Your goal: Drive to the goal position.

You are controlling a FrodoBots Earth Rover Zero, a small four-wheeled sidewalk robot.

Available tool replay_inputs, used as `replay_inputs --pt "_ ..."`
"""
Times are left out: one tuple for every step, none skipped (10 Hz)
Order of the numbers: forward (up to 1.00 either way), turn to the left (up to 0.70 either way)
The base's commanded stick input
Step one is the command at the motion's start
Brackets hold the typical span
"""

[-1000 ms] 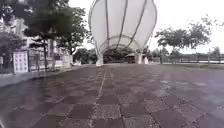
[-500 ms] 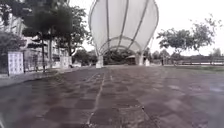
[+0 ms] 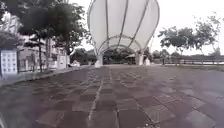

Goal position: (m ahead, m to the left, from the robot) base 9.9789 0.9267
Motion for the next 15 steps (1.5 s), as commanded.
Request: replay_inputs --pt "1.0 0.0" --pt "1.0 0.0" --pt "1.0 0.0" --pt "1.0 0.0" --pt "1.0 0.0" --pt "1.0 0.0" --pt "1.0 0.0" --pt "1.0 0.0" --pt "1.0 0.0" --pt "1.0 0.0" --pt "1.0 0.0" --pt "1.0 0.0" --pt "1.0 0.0" --pt "1.0 0.0" --pt "1.0 0.0"
